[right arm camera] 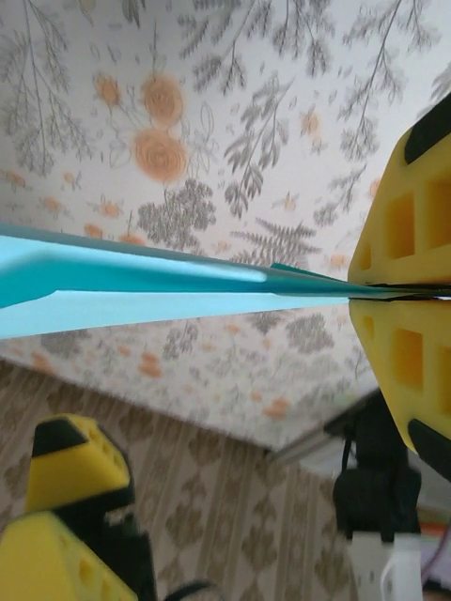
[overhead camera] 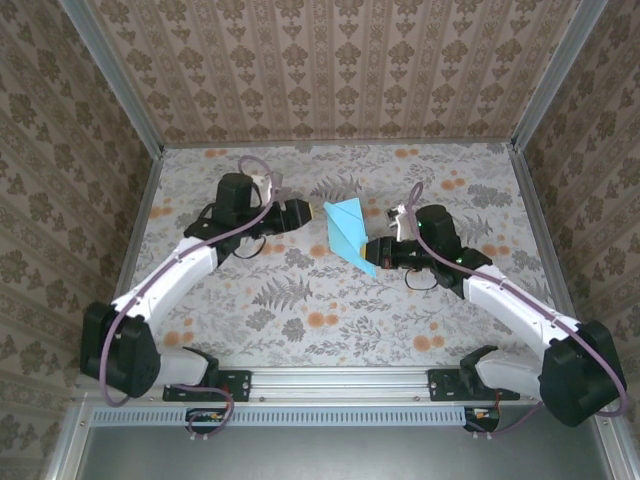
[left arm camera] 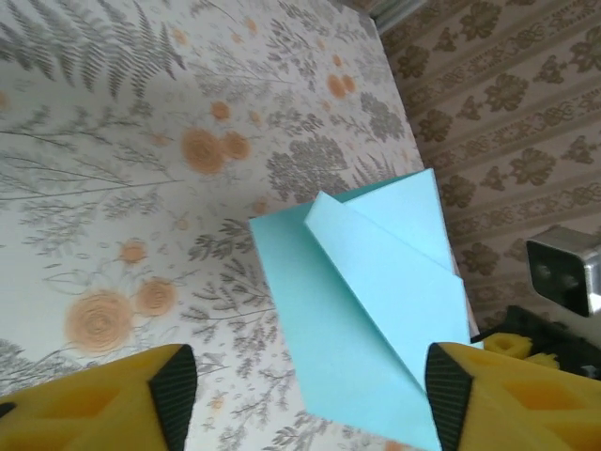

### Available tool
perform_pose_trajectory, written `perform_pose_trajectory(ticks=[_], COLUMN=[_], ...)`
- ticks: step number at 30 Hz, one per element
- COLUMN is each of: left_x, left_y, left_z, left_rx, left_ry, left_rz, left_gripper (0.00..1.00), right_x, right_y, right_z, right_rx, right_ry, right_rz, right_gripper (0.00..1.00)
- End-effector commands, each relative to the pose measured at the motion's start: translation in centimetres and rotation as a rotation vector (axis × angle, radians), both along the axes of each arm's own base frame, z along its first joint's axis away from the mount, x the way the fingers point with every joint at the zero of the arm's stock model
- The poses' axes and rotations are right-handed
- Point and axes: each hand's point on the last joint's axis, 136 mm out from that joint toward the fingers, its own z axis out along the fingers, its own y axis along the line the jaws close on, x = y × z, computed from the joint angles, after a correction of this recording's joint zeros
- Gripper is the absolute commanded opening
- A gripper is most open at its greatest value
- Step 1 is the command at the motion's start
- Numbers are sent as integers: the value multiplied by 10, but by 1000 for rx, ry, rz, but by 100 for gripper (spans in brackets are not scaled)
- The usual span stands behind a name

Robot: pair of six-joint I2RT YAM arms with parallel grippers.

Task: Fold a paper plane with a square sheet of paper (fold left side to right side)
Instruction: Turn over the paper at the center of the table.

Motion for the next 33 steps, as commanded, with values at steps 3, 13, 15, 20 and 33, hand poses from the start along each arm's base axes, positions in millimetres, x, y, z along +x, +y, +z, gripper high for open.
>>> perform_pose_trajectory(ticks=[3,13,15,20,33], left_x=[-6,-19,-20,-22,-20], left_y=[45,105,113,119,119], left_z=[-7,-3,-3,-4,-7], left_rx=[101,203,220,227,216], left_ry=[-50,-108,-112,-111,-96], left_rz=[115,301,327,345,343], left_gripper=[77,84,85,85,87], right_x=[-9,15,19,26,18], right_y=[-31,-52,-52,-44,-14], right_z=[-18,-15,-18,-27,-95], right_rx=[-414,-1160,-1300,-1550,-1874], right_ry=[-51,-220,-243,-288,-308], right_rz=[-34,-63,-56,-38,159], right_gripper=[11,10,10,10,10])
